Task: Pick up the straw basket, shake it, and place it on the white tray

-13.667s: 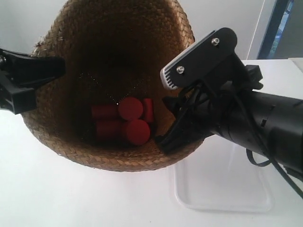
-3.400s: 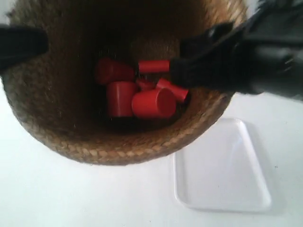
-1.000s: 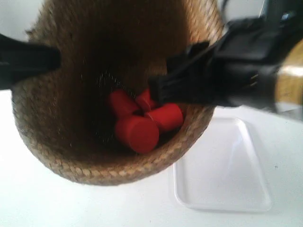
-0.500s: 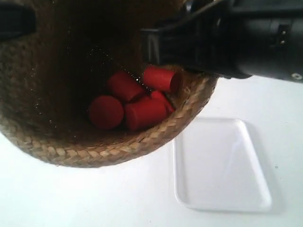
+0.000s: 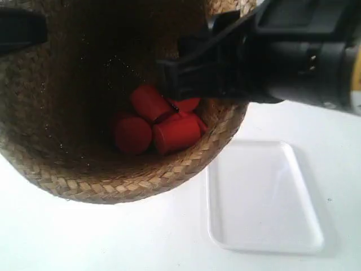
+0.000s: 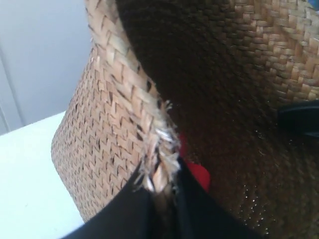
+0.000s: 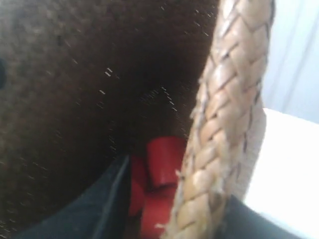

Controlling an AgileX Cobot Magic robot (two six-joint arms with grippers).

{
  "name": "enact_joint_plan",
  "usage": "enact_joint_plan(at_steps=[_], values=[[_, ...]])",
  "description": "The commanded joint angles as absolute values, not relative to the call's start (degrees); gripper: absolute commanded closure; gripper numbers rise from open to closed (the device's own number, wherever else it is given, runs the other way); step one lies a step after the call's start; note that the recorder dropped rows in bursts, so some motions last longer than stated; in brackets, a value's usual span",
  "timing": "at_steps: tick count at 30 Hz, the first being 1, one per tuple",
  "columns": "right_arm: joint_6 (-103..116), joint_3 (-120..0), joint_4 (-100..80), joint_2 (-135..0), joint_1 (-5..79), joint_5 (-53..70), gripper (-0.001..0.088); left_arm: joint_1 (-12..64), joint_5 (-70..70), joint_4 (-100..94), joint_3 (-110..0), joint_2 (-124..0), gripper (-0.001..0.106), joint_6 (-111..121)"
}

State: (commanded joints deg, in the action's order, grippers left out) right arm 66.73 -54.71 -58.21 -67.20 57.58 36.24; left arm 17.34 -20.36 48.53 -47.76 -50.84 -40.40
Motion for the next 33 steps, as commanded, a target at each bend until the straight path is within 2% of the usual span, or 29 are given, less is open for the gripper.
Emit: enact_joint_plan(at_steps=[4, 7, 13, 16, 22, 24, 26, 30, 33], values=[[64.1, -55.6, -51.9, -65.3, 58.8, 30.7, 0.0868, 17.3, -28.7, 49.6, -50.1, -51.0, 0.105, -38.1], [64.1, -55.6, -52.6, -62.3, 58.8, 28.6, 0.0868, 17.3, -29.0, 50.1, -51.6, -49.6, 0.105, -38.7], [64.7, -55.7, -52.8, -60.5, 57.8, 40.8, 0.0868, 17.3, -21.3, 45.0, -52.1, -50.1, 0.105, -28.2], [62.5, -57.1, -52.2, -60.6, 51.6, 41.3, 0.0868, 17.3, -17.6, 44.5, -52.3, -56.9, 0.105, -25.2], [35.0, -62.0, -30.4, -64.5, 35.4, 42.9, 0.0868, 17.3, -21.9, 44.1, -60.4, -68.1, 0.105, -23.9], [24.1, -64.4, -18.2, -66.6, 30.2, 44.8, 0.0868, 17.3, -25.5, 39.4, -64.2, -71.1, 0.105, -23.0], [14.2, -68.2, -7.6, -68.8, 24.1, 50.7, 0.0868, 17.3, -34.2, 24.7, -69.5, -75.5, 0.105, -6.4], [8.7, -71.4, -4.6, -70.9, 17.4, 58.8, 0.0868, 18.4, -44.1, 17.6, -76.3, -78.7, 0.105, 1.7], [6.7, -71.4, -4.6, -70.9, 14.0, 61.0, 0.0868, 22.0, -41.6, 16.8, -79.3, -78.8, 0.105, 2.3]])
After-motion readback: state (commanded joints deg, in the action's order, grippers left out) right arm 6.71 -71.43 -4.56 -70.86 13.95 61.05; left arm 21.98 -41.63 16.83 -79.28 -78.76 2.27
